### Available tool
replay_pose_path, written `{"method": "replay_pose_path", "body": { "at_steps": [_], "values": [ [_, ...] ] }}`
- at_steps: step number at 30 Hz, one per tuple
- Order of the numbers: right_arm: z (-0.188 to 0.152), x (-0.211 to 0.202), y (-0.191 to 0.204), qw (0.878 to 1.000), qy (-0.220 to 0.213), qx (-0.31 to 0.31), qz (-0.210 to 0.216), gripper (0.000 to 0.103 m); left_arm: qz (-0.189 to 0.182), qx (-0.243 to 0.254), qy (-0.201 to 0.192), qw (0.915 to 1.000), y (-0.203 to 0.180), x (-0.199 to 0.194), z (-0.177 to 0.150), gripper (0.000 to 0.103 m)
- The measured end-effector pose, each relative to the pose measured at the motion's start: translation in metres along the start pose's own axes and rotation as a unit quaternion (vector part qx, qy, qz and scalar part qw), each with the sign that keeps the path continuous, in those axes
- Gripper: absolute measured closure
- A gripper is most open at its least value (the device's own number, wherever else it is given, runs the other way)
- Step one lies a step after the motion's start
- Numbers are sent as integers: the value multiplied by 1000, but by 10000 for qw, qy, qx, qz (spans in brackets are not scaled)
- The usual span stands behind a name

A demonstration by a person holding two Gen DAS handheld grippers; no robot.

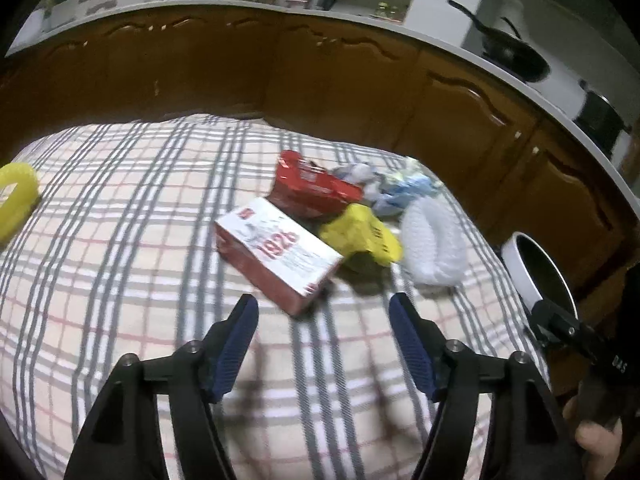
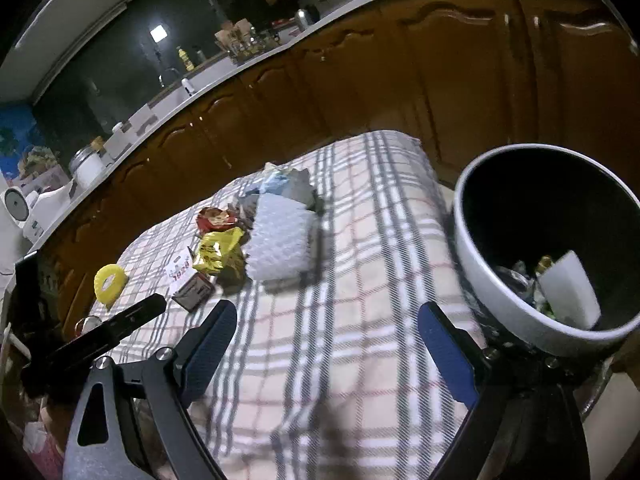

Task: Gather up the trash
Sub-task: 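Grasp the white milk carton with the left tool while the right tool grasps the white foam net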

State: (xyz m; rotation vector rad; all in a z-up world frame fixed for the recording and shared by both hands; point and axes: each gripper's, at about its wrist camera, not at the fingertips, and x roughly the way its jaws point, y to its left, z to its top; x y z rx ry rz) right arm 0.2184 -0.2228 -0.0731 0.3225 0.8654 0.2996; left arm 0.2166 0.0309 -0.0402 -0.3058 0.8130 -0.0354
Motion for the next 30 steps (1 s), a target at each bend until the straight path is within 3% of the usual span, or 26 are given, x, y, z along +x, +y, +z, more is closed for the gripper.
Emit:
{"method": "replay_pose_path", "body": {
  "at_steps": [13,18,22,24,25,26,27,29,30],
  "values": [
    [25,43,13,9996,197,-14,218,10,216,-727,346,9965,12,55,48,33],
    [31,60,15,9992,308,11,238,13,361,-755,536,9950,13,80,54,33],
    [35,75,17,9987,446,36,260,25,407,-456,650,9960,7,94,51,38],
    [34,82,19,9981,550,5,274,43,347,-248,552,9976,4,92,48,43],
    [33,83,19,9979,581,-7,278,59,343,-155,509,9980,3,90,47,48],
    [31,83,20,9978,600,-17,280,68,344,-50,460,9983,1,88,46,51],
    [29,82,20,9980,583,-33,254,71,338,27,432,9985,0,86,44,52],
    [27,77,19,9983,525,-62,226,88,303,130,373,9988,1,81,41,55],
    [26,74,19,9985,503,-61,228,90,289,174,347,9988,1,78,40,55]
  ]
}}
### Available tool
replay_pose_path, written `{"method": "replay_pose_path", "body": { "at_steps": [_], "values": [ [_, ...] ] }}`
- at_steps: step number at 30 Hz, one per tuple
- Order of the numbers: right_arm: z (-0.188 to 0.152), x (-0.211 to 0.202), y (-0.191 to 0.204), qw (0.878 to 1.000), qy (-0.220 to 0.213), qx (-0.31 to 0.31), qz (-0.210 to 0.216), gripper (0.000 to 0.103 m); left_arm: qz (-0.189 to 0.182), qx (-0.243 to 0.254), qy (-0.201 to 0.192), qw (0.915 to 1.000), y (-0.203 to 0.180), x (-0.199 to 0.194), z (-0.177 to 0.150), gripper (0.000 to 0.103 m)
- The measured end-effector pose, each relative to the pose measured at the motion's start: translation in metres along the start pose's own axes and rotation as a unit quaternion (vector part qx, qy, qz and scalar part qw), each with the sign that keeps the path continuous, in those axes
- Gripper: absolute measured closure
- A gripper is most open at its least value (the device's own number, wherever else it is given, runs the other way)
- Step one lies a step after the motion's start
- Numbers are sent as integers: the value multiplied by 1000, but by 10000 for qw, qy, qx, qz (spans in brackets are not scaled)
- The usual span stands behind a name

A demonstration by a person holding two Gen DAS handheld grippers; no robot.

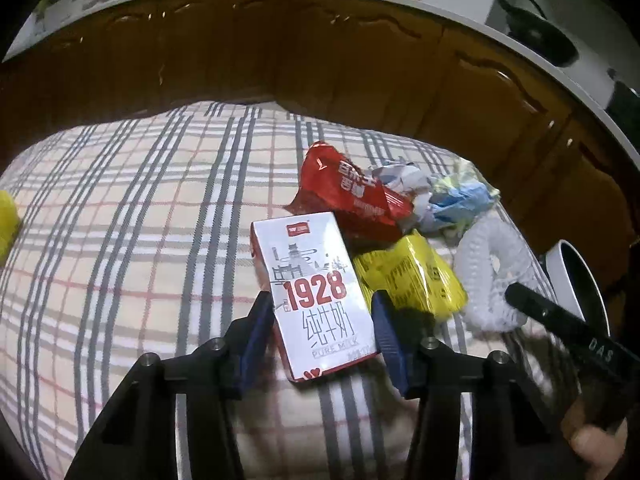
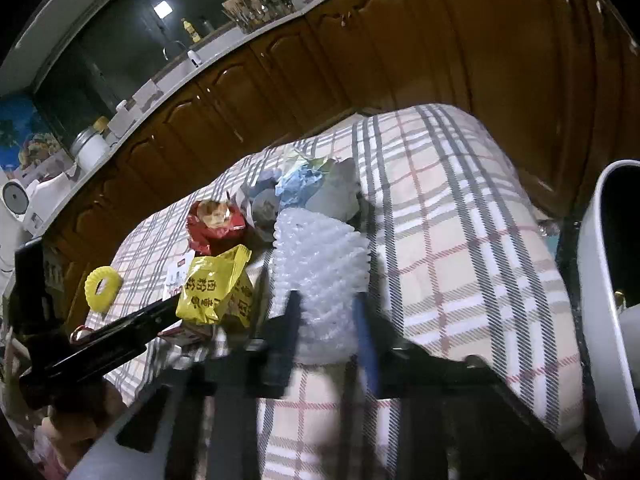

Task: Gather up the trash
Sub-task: 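Grasp the white milk carton with the left tool while the right tool grasps the white foam net, then carry carton and foam net over the bin and open both tools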

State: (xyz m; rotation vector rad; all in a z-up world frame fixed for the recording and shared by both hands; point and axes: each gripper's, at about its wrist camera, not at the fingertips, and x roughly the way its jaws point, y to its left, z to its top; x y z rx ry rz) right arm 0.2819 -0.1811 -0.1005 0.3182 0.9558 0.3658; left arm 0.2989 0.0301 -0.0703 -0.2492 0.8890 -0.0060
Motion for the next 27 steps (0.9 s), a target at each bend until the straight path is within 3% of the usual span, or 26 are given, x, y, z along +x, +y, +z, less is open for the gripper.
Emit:
{"method": "replay_pose_path", "body": {
  "at_steps": [11,18,27],
  "values": [
    [-12,-40,2,9995,-266,-100,132,94,-287,267,-168,9991,6,-44,-29,59],
    [-22,-62,4,9990,-404,-84,175,94,-649,549,-283,9960,-18,-78,-40,59],
    [-29,-91,-17,9982,-589,79,35,94,-1029,949,-217,9899,-51,-85,-48,59]
  ]
}}
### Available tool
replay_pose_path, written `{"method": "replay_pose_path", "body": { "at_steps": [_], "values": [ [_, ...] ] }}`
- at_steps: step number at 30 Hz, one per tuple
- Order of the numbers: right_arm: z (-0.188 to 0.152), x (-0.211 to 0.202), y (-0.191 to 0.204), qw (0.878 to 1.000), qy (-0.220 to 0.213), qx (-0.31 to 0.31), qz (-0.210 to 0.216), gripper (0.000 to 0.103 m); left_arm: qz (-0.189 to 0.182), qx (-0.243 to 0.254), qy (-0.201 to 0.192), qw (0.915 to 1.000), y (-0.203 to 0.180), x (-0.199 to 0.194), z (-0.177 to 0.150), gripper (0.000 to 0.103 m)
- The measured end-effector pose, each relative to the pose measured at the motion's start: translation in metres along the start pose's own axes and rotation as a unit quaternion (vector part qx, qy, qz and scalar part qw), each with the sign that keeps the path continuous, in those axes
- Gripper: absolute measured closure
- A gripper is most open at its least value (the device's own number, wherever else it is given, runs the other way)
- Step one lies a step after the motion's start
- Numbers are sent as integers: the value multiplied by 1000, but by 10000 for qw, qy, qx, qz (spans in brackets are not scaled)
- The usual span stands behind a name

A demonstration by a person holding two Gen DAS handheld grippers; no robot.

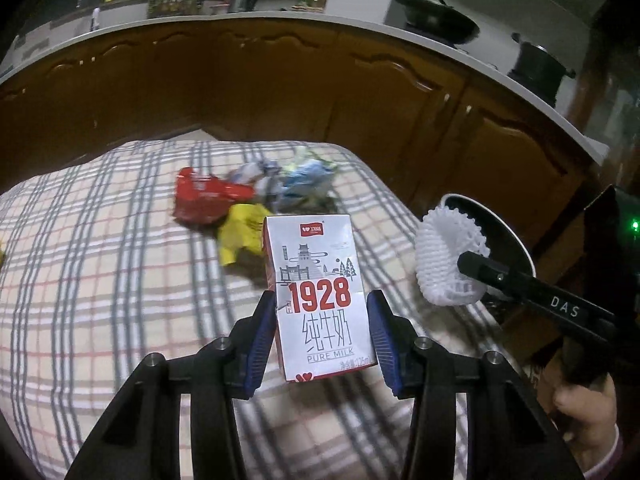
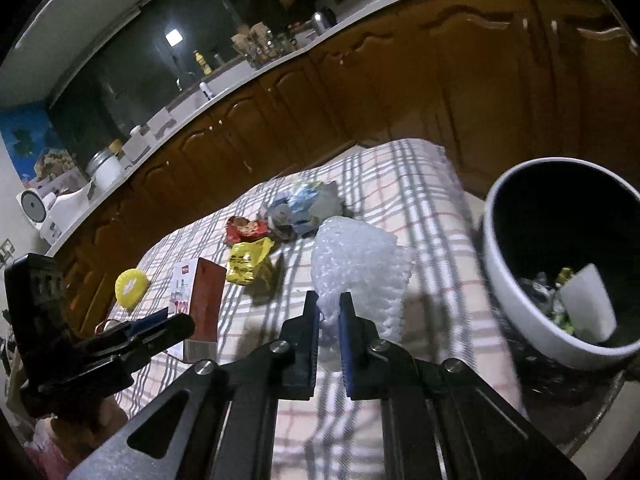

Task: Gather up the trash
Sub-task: 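Carry carton and foam net over the bin and open both tools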

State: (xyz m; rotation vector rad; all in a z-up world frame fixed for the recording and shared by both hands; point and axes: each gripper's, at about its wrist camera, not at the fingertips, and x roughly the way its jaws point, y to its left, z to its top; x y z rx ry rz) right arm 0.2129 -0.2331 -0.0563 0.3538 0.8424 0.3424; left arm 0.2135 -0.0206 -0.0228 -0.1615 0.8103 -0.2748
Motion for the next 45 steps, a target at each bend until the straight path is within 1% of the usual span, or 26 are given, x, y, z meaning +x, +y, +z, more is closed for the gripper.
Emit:
{"method": "replay_pose_path", "body": {
  "at_steps": [11,26,40,45],
  "values": [
    [-5,-35,-40,9988,-232,314,-300,94,-200,282,111,9993,-40,26,7,59],
    [1,-69,-84,9951,-503,592,-613,94,-524,667,115,9963,-84,44,25,59],
    [12,-83,-112,9920,-585,631,-927,94,-844,1021,211,9910,-127,81,44,59],
    [17,-81,-120,9918,-543,620,-977,94,-873,1170,257,9890,-140,97,54,59]
  ]
}}
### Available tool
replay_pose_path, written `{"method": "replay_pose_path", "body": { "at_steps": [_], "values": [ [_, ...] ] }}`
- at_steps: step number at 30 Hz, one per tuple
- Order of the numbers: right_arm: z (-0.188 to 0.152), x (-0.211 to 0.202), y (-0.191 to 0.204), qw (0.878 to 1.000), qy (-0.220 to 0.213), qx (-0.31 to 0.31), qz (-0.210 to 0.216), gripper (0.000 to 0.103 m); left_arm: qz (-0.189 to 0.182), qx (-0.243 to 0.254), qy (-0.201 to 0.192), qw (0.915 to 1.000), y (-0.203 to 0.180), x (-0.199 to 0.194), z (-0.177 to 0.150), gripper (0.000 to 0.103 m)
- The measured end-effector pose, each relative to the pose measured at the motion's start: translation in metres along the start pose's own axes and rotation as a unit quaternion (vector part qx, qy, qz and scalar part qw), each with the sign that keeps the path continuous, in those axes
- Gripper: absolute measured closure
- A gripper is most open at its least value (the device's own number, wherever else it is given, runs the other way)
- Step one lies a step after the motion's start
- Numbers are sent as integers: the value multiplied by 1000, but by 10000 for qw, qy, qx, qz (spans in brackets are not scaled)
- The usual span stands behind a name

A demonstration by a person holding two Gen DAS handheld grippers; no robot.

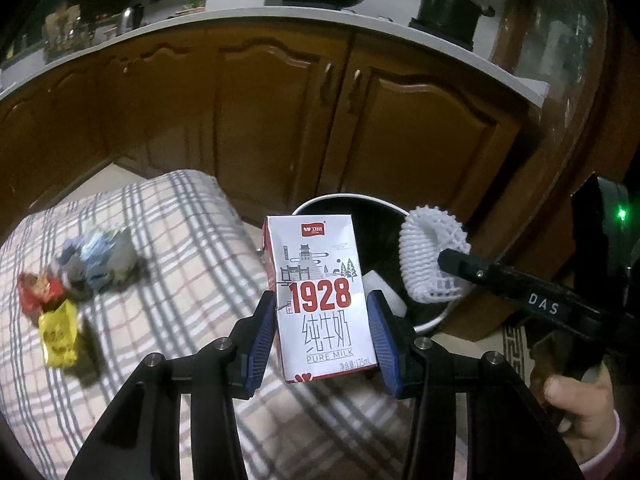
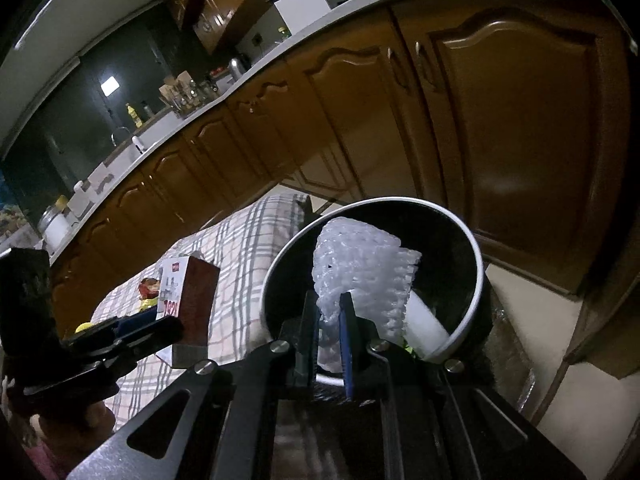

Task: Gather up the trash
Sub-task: 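Carry carton and foam net over the bin and open both tools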

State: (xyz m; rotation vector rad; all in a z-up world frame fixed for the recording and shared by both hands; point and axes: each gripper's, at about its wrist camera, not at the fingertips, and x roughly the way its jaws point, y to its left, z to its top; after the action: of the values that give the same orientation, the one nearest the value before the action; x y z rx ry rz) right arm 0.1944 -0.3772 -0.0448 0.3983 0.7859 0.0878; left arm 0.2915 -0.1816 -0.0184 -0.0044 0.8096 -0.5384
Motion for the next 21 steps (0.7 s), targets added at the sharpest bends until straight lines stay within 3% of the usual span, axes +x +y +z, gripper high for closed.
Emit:
{"method": "replay_pose_path", "body": {
  "at_steps": [21],
  "values": [
    [25,21,-24,9994,288,-30,-171,94,-180,47,376,9991,-15,74,43,59]
  ]
}}
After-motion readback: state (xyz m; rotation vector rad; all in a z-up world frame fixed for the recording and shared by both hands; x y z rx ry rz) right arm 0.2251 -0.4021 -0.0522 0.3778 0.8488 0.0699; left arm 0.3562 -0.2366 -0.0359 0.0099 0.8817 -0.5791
